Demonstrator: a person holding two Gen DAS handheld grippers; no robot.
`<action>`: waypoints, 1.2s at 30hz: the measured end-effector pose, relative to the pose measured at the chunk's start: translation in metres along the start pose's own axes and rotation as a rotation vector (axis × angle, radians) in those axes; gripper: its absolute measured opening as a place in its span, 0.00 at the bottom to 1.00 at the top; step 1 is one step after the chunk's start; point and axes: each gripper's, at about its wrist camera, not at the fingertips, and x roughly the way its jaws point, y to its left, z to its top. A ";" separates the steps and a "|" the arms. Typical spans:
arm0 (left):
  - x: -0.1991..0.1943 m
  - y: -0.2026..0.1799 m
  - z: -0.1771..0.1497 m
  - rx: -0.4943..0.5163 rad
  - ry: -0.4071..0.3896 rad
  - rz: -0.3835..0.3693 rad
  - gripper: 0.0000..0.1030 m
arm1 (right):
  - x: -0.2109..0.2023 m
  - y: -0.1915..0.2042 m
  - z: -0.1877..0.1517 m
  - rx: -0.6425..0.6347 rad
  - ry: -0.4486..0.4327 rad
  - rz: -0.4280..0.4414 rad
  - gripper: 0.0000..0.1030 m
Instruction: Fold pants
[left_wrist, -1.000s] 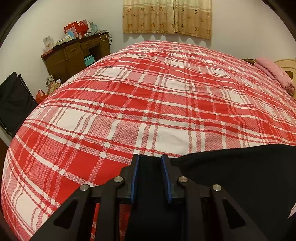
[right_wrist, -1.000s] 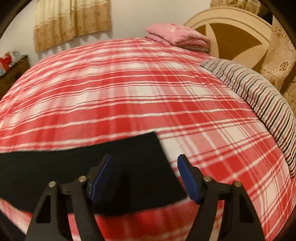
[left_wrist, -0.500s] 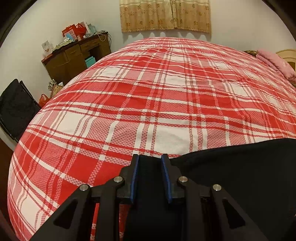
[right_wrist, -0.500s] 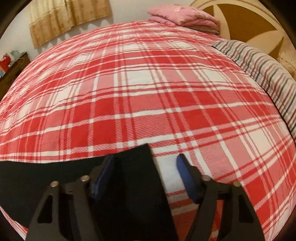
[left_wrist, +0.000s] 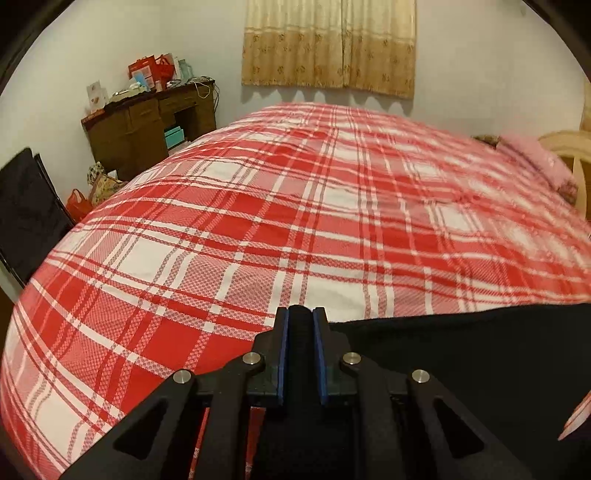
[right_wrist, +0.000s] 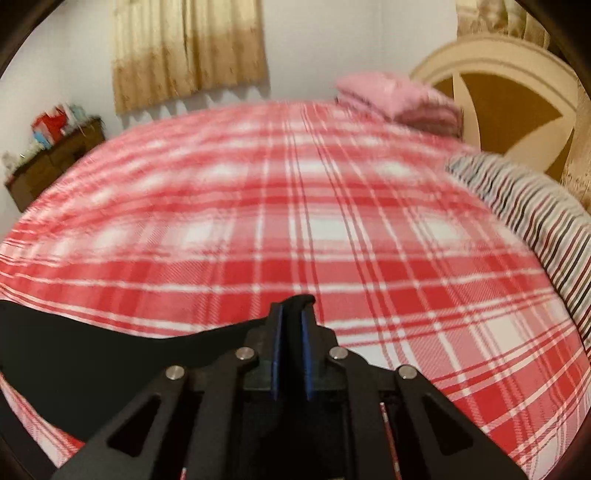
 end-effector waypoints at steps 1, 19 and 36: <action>-0.004 0.002 0.000 -0.010 -0.019 -0.011 0.12 | -0.010 0.002 0.001 -0.010 -0.031 0.005 0.11; -0.016 0.009 0.002 -0.067 -0.072 -0.070 0.12 | -0.043 0.011 0.003 -0.043 -0.133 -0.040 0.10; -0.149 0.065 -0.081 -0.163 -0.369 -0.451 0.12 | -0.175 -0.030 -0.082 -0.020 -0.350 0.140 0.10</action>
